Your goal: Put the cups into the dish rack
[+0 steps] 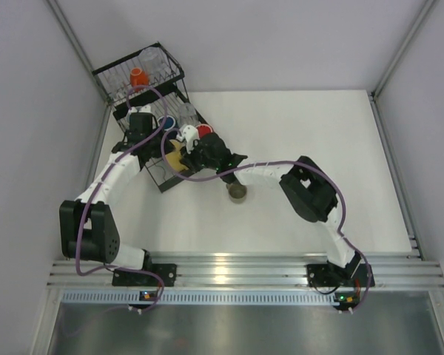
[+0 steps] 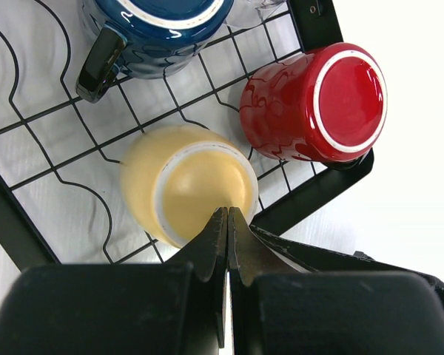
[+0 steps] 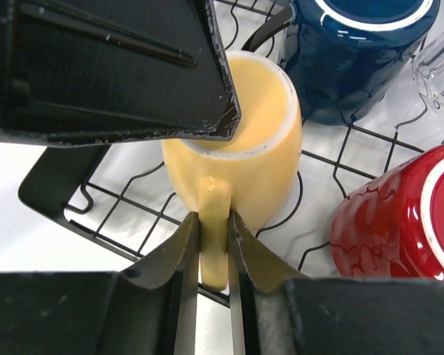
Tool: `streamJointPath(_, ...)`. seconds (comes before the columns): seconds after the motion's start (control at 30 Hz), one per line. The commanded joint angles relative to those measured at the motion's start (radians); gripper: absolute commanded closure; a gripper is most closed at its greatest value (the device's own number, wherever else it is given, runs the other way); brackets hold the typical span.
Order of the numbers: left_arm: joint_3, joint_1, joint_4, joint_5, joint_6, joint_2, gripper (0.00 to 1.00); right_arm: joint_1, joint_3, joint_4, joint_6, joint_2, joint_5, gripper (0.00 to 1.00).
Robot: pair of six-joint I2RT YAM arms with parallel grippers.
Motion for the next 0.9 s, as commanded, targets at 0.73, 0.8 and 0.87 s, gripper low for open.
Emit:
streamJointPath(0.73, 0.028, -0.003, 0.048, 0.136, -0.001, 0.038, 1.0, -0.004, -0.061, 0.125, -0.154, -0.096, 0.134, 1.0)
streamJointPath(0.8, 0.028, -0.003, 0.048, 0.138, -0.001, 0.038, 1.0, -0.005, -0.066, 0.128, -0.165, -0.107, 0.131, 1.0)
streamJointPath(0.87, 0.023, -0.003, 0.048, 0.133, -0.002, 0.031, 1.0, -0.004, -0.068, 0.136, -0.169, -0.112, 0.121, 1.0)
